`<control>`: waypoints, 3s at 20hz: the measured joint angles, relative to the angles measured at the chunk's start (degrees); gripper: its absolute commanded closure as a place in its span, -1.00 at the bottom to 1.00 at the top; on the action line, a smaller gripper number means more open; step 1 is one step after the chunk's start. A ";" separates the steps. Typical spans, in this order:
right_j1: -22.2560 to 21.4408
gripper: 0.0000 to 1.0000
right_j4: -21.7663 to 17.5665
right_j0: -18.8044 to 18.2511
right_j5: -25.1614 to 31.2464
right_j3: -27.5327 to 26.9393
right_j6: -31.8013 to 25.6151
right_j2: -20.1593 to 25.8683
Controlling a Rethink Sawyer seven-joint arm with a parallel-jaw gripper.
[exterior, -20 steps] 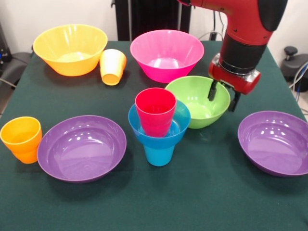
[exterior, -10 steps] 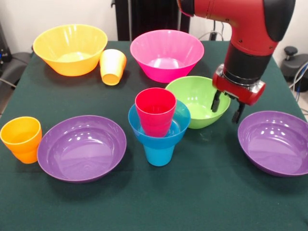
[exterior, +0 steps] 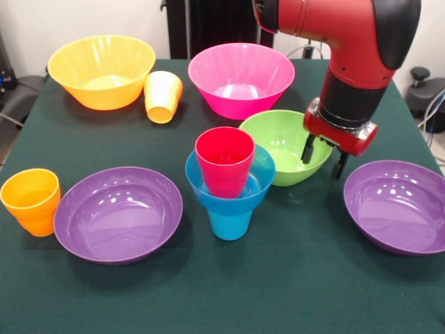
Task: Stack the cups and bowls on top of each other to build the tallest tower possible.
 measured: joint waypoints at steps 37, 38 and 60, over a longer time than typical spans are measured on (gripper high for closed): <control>3.68 1.00 0.83 7.26 11.35 -6.37 4.13 -9.54; 3.87 1.00 1.05 7.63 11.88 -6.53 4.96 -9.61; 4.65 1.00 2.53 9.35 29.79 -14.44 17.25 -11.19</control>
